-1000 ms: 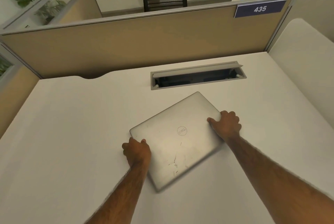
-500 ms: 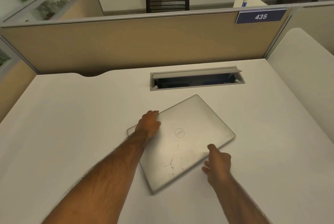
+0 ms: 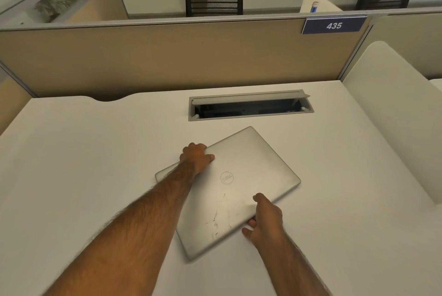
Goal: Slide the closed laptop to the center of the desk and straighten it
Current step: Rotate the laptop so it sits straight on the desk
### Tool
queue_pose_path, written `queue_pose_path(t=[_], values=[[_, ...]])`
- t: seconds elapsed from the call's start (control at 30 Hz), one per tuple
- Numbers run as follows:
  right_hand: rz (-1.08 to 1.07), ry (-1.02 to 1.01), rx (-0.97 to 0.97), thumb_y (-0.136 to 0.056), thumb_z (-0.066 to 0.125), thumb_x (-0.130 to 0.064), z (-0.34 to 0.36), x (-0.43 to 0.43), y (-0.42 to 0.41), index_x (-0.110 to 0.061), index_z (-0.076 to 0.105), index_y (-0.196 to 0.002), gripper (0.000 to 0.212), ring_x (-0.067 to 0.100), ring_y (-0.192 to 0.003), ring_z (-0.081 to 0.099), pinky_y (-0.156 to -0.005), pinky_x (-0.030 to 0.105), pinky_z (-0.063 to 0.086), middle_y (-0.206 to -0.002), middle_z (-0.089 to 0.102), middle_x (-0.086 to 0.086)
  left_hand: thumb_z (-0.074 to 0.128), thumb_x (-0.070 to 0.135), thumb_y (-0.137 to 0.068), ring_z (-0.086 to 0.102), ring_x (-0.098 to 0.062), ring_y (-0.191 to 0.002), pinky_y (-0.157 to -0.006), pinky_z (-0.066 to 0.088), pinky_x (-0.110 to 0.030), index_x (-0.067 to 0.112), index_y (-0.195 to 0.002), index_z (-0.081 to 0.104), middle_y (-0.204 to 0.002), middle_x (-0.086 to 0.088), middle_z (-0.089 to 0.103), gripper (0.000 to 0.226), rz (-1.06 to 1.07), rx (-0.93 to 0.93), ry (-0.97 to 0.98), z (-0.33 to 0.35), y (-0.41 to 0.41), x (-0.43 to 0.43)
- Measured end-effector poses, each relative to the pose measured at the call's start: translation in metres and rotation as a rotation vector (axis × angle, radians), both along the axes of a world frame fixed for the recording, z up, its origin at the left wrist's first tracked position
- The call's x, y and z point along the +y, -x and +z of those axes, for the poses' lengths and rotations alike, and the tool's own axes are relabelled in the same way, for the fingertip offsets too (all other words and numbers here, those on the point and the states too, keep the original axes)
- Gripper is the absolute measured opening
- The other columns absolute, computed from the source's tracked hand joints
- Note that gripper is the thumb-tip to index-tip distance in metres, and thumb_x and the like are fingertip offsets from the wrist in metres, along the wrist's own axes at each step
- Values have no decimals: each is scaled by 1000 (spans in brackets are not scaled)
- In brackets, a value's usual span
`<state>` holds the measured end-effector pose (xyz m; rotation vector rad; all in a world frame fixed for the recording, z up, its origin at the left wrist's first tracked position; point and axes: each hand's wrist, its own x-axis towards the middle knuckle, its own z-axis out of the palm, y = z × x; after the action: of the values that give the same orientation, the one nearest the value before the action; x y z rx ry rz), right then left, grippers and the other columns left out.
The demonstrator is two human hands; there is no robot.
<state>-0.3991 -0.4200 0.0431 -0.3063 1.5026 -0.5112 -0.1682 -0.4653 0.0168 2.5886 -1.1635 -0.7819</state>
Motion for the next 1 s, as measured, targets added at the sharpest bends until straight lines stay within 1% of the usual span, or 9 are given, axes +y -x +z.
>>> queue_pose_path(t=[0.1, 0.27, 0.37, 0.47, 0.57, 0.67, 0.73, 0.83, 1.0], values=[[-8, 4, -9, -87, 63, -18, -3, -2, 2, -8, 57, -87, 11, 30, -85, 54, -83, 49, 47, -93, 55, 13, 61, 51, -86, 45, -33, -129, -104, 40, -42, 21, -139, 52, -140, -11, 50, 61, 32, 8, 10, -3, 0, -3], [-18, 28, -27, -85, 65, -13, -7, -2, 4, -6, 60, -89, 10, 33, -82, 61, -82, 47, 52, -90, 61, 15, 65, 51, -84, 46, -34, -129, -105, 40, -41, 19, -137, 53, -139, -12, 52, 63, 65, 36, 24, -5, -2, -2], [-16, 55, -24, -85, 64, -9, -7, 0, 3, -3, 61, -92, 10, 34, -76, 66, -71, 41, 56, -87, 66, 15, 66, 49, -85, 46, -34, -129, -106, 39, -41, 16, -136, 53, -138, -14, 51, 62, 78, 62, 44, -5, -3, 2], [-13, 78, -10, -84, 65, -7, -8, 0, 4, -1, 62, -95, 13, 32, -69, 67, -61, 37, 58, -86, 67, 15, 68, 47, -85, 47, -33, -128, -105, 40, -40, 14, -135, 53, -138, -14, 52, 62, 99, 88, 62, -4, -4, 6], [9, 125, 39, -82, 66, -4, -12, -1, 4, 2, 59, -87, 10, 31, -68, 60, -62, 39, 54, -83, 62, 16, 68, 48, -84, 50, -33, -125, -103, 43, -41, 13, -133, 53, -135, -13, 53, 63, 121, 101, 69, -2, -6, 12], [31, 185, 96, -78, 64, -3, -16, -5, 5, -1, 53, -80, 11, 28, -68, 49, -64, 41, 45, -79, 54, 14, 69, 48, -82, 54, -32, -120, -99, 47, -41, 12, -129, 55, -131, -12, 55, 61, 156, 130, 93, -1, -8, 19], [56, 222, 133, -76, 65, -3, -18, -11, 5, 0, 55, -80, 11, 27, -66, 48, -62, 39, 44, -77, 54, 13, 70, 47, -81, 55, -33, -117, -96, 50, -41, 11, -125, 58, -128, -12, 58, 58, 194, 150, 127, 0, -8, 25], [98, 288, 193, -74, 67, -2, -21, -23, 3, 4, 58, -78, 11, 27, -62, 53, -58, 35, 45, -72, 58, 13, 71, 46, -81, 56, -34, -117, -97, 50, -44, 10, -123, 59, -126, -13, 60, 57, 258, 153, 168, 1, -7, 34], [192, 407, 259, -71, 70, -2, -25, -45, -1, -2, 55, -61, 18, 23, -51, 48, -46, 27, 36, -59, 53, 8, 71, 42, -82, 52, -35, -123, -101, 47, -46, 7, -130, 56, -131, -14, 55, 61, 372, 185, 216, 3, -4, 50]])
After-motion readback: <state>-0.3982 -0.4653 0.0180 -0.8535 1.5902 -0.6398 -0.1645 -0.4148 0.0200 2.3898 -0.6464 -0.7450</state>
